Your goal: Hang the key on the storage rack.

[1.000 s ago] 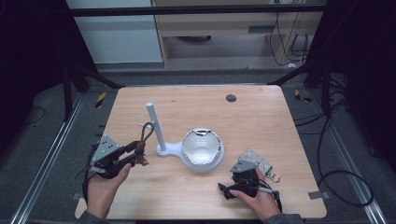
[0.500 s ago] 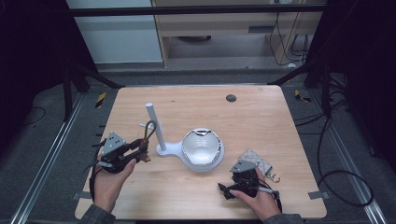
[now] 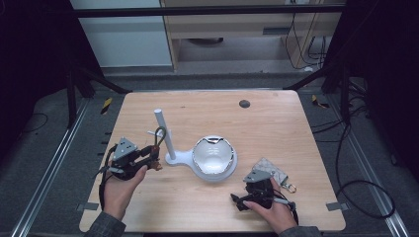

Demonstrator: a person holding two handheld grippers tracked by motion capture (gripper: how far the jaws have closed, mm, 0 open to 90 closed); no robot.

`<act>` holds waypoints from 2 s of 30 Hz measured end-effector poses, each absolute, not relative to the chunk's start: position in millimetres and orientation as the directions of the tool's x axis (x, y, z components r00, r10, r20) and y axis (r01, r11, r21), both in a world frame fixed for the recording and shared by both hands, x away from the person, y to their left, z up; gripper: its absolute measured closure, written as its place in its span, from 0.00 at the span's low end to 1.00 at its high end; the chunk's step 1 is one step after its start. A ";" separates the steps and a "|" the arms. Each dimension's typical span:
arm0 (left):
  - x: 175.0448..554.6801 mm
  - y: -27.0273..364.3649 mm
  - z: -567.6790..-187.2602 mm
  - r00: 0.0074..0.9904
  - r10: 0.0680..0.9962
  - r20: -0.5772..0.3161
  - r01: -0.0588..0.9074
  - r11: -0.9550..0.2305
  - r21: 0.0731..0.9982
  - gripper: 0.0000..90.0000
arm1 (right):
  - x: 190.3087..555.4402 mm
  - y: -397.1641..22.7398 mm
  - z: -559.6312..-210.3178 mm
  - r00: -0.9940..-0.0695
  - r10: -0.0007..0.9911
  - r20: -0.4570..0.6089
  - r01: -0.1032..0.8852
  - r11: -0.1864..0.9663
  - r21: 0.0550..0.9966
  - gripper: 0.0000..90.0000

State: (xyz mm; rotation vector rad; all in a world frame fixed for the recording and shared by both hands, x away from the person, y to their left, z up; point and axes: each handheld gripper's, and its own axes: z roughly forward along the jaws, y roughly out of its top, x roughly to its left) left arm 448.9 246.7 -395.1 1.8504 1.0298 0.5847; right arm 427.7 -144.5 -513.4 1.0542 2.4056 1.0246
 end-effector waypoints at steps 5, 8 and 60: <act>452.7 244.9 -397.5 0.538 0.843 -0.026 0.417 -0.239 0.877 0.73 | 427.7 -144.5 -513.4 -0.675 0.738 -0.006 0.507 0.470 0.723 0.00; 454.8 243.7 -398.7 0.536 0.844 -0.029 0.420 -0.237 0.876 0.73 | 427.6 -144.6 -513.4 -0.676 0.737 -0.006 0.506 0.471 0.723 0.00; 474.9 279.7 -498.5 0.488 0.872 0.017 0.592 -0.346 0.728 0.05 | 436.1 -195.1 -432.4 -0.656 0.749 -0.096 0.540 0.554 0.634 0.08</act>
